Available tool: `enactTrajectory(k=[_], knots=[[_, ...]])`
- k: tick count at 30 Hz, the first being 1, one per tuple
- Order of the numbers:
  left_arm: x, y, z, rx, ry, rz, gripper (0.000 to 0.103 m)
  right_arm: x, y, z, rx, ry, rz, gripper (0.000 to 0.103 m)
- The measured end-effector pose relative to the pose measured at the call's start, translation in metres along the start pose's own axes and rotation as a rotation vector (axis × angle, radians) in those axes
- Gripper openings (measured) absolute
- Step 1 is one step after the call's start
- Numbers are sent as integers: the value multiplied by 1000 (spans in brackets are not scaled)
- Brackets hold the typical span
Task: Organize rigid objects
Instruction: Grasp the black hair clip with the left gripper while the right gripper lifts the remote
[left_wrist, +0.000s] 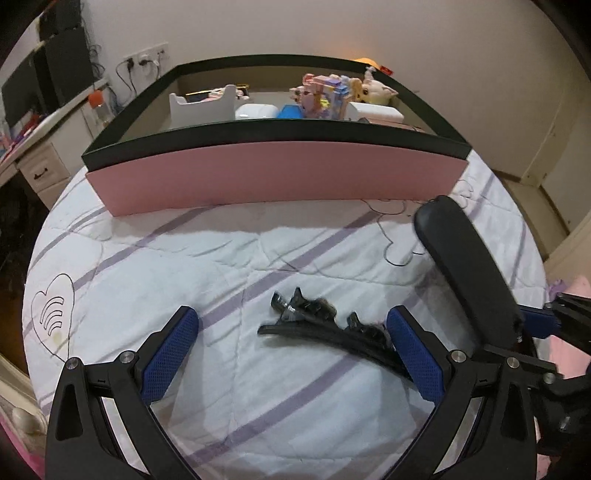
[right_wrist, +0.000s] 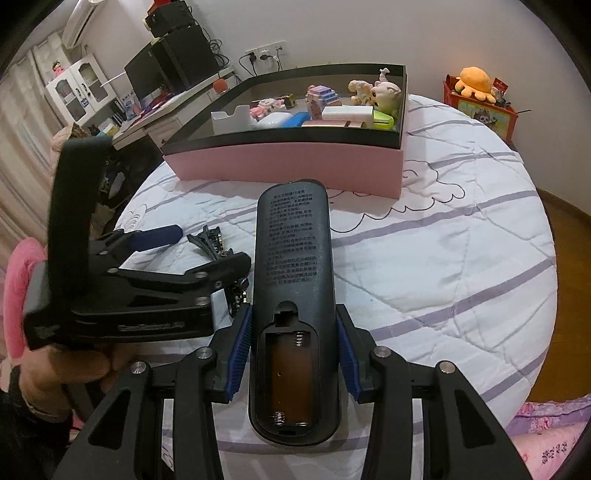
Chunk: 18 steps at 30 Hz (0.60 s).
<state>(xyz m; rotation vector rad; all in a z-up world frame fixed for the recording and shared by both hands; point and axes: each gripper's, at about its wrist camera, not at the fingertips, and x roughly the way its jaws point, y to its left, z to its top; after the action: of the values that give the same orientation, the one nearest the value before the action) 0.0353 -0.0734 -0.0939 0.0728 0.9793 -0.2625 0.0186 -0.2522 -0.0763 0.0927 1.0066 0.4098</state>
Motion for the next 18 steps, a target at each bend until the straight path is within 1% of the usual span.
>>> enactTrajectory(k=[1,2,3,5,7,12,18], knots=[[-2,1,-1,1,-8,8,97,0,0,0,1,-1,0,44],[-4,2,-2,0,-14,10,90,-1,-1,0,2,-3,1,44],[-7,6,-3,-3,-21,8,80,-2,-1,0,3,-4,3,44],[-12,15,-5,-7,-28,3,68,-3,-1,-1,3,-7,5,44],[-17,28,-7,-14,-23,-50,67,-2,-1,-1,4,-6,9,44],[-25,40,-16,-13,-30,-62,67,-2,2,-1,-3,-3,15,44],[-30,41,-16,-28,-38,-76,67,-3,8,0,-11,-5,19,44]])
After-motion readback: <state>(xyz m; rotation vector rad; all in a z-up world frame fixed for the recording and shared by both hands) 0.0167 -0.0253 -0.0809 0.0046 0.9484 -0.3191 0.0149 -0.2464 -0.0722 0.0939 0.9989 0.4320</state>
